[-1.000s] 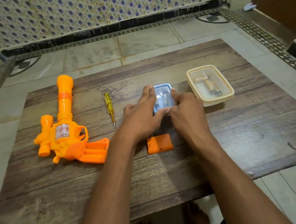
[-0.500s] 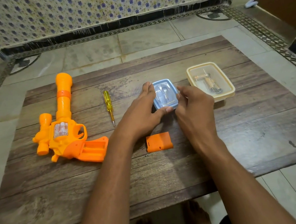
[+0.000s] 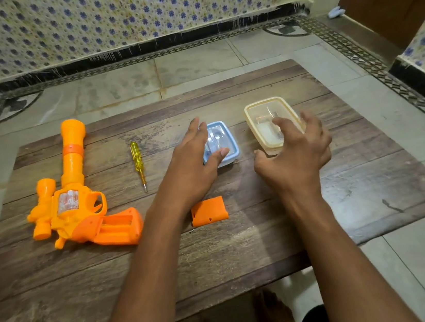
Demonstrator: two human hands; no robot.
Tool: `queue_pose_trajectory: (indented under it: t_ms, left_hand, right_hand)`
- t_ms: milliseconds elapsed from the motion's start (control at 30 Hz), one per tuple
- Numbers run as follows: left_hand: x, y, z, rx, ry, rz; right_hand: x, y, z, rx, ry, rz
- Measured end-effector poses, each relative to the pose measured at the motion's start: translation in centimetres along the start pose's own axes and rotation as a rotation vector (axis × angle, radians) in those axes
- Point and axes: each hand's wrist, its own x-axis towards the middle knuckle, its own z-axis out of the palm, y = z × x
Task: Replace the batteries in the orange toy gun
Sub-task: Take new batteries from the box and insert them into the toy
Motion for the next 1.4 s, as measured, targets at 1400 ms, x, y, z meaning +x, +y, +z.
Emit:
queue_pose_trajectory:
  t_ms: [1400]
  left_hand:
    - [-5.8, -4.4, -4.5, -1.754, 0.265, -0.464]
  right_hand:
    - [-8.4, -9.6, 4.0, 0.483, 0.008, -1.058]
